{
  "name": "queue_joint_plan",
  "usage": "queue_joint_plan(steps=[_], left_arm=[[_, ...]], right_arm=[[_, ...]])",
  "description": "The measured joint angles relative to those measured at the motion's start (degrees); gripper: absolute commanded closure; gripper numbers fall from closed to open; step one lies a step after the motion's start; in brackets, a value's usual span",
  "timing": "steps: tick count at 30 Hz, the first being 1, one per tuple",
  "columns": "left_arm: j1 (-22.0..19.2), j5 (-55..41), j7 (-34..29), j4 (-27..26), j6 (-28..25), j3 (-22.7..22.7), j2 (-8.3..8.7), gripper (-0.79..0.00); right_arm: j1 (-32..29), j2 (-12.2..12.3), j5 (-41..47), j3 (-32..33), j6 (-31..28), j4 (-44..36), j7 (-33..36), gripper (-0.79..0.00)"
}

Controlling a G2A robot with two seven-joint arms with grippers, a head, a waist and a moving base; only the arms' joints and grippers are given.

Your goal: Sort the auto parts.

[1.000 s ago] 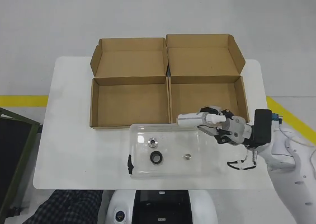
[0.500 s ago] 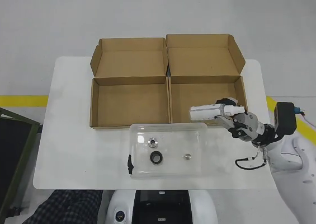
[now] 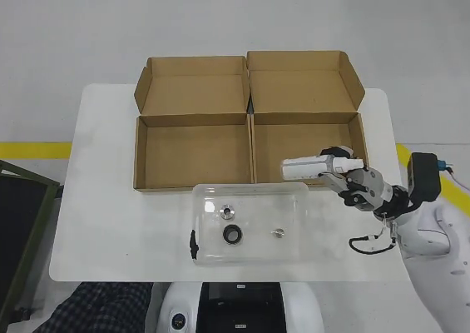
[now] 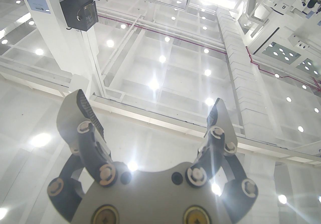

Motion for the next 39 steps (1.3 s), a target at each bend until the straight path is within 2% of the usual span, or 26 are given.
queue_joint_plan(steps=[7,13,21,32,39], left_arm=[[0.0,0.0,0.0,0.0,0.0,0.0,0.0,-0.785],[0.0,0.0,0.0,0.0,0.0,0.0,0.0,-0.785],[0.0,0.0,0.0,0.0,0.0,0.0,0.0,-0.785],[0.0,0.0,0.0,0.0,0.0,0.0,0.0,-0.785],[0.0,0.0,0.0,0.0,0.0,0.0,0.0,-0.785]], right_arm=[[0.08,-0.35,-4.33,-0.54,4.2,-0.81,1.04,0.0],[1.31,-0.92,-9.29,-2.56,11.56,0.62,2.45,0.0],[6.06,-2.0,-14.74,-7.55,22.31,4.87,6.54,0.0],[12.55,-3.49,-19.4,-14.06,29.66,8.88,12.12,0.0],[17.89,-4.98,-20.35,-19.28,33.04,14.17,15.71,0.0]])
